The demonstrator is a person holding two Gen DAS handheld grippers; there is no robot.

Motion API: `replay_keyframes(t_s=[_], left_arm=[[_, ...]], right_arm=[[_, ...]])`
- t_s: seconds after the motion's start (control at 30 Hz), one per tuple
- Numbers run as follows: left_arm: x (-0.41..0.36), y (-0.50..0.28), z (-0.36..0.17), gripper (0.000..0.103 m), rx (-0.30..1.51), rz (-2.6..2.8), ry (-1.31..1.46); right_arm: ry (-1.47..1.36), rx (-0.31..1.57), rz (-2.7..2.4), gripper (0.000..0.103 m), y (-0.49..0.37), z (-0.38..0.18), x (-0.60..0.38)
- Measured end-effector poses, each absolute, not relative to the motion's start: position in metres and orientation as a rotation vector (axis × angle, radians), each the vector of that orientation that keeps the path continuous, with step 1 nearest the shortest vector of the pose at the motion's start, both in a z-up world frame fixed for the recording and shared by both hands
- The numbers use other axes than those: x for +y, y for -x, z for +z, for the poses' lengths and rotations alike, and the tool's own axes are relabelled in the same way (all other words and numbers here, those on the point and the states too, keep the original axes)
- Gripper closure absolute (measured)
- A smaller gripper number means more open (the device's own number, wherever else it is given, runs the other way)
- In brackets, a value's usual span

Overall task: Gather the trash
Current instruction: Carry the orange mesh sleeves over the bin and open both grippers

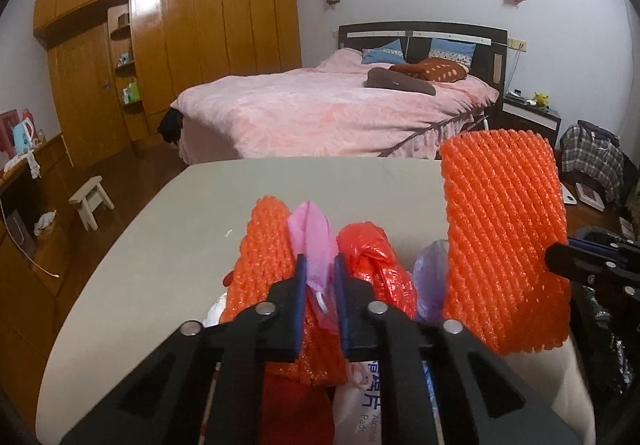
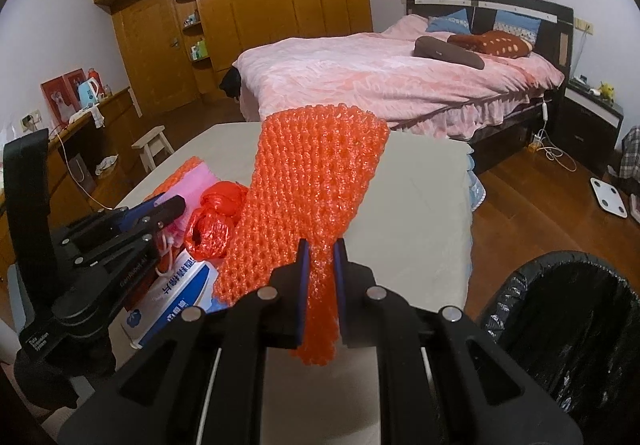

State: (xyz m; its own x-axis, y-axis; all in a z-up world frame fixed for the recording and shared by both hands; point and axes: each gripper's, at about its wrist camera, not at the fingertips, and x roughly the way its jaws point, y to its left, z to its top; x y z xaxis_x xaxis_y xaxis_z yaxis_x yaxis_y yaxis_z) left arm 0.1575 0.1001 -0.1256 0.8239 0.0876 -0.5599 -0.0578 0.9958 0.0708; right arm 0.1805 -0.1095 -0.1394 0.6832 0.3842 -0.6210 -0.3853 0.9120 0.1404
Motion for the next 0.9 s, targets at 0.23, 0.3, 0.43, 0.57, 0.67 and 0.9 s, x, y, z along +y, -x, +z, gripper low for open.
replay_keyframes(t_s=[0.23,0.3,0.43,0.57,0.67,0.9], left_arm=[[0.096,-0.143,-0.105,0.096,0.539,0.063,-0.043],[0.093,-0.138,-0.096,0.096,0.515,0.056,-0.045],[0.083,-0.128,-0.076,0.097,0.476,0.024,-0.041],[0.067,-0.123,-0.065,0.097,0.454,-0.016,-0.045],[0.051,-0.121,-0.060,0.097,0.450,-0.057,-0.037],[-0.003,-0.119,-0.059,0.097,0.453,-0.184,-0.036]], right_arm=[[-0.007,0.672,0.435,0.091,-0.174,-0.128,-0.114],[-0.007,0.656,0.434,0.091,-0.170,-0.121,-0.116],[-0.011,0.629,0.421,0.092,-0.161,-0.109,-0.125],[-0.020,0.611,0.385,0.092,-0.150,-0.098,-0.144],[-0.023,0.607,0.352,0.092,-0.144,-0.092,-0.158],[-0.027,0.600,0.226,0.092,-0.123,-0.085,-0.213]])
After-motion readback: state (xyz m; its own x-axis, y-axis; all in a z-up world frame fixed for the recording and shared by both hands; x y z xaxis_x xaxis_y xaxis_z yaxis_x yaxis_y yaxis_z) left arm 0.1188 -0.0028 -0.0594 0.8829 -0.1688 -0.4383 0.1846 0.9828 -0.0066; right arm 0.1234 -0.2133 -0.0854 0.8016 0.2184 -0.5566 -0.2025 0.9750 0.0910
